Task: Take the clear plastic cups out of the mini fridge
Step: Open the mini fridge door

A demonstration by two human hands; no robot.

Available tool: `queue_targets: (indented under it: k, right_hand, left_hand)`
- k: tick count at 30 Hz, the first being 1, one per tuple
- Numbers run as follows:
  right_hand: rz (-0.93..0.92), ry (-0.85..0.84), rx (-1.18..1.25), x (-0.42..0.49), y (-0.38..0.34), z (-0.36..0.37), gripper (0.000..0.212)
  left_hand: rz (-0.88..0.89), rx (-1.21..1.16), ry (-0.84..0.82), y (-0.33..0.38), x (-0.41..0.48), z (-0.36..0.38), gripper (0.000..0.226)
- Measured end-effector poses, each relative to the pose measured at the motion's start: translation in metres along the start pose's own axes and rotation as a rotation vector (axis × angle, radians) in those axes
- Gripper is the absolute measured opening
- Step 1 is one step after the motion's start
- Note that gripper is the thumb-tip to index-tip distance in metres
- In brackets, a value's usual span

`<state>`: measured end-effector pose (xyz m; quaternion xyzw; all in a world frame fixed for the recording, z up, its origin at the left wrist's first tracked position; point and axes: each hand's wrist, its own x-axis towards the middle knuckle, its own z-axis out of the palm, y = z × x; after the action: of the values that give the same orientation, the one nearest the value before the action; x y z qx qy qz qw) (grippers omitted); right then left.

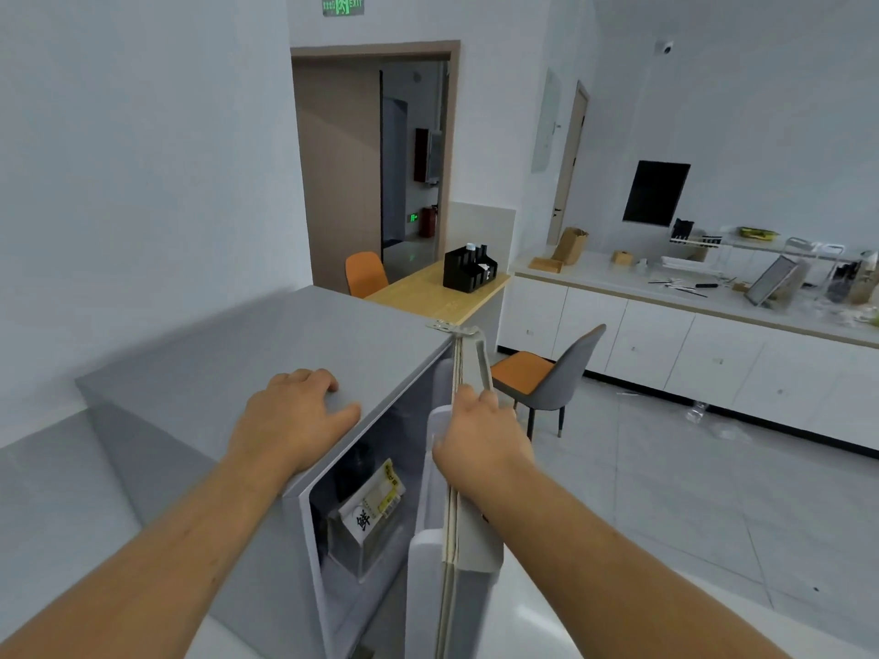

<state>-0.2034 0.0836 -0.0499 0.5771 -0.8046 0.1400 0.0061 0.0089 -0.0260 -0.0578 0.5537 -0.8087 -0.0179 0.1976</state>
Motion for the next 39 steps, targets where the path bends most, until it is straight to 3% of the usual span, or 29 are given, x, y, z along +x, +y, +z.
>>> queue_targets:
  k: [7, 17, 24, 39]
  right_hand:
    - [0.035, -0.076, 0.01, -0.004, 0.047, -0.012, 0.022]
    - [0.018, 0.022, -0.1, -0.005, 0.117, -0.019, 0.023]
    - [-0.011, 0.074, -0.143, -0.005, 0.153, -0.023, 0.033]
    - [-0.016, 0.129, -0.207, 0.02, 0.208, -0.03, 0.037]
  left_hand:
    - [0.18, -0.076, -0.089, -0.002, 0.002, -0.002, 0.047]
    - [0.053, -0.062, -0.004, 0.019, 0.008, 0.012, 0.02]
    - [0.093, 0.084, 0.055, 0.028, 0.003, 0.017, 0.025]
    - [0.096, 0.092, 0.024, 0.029, -0.002, 0.01, 0.039]
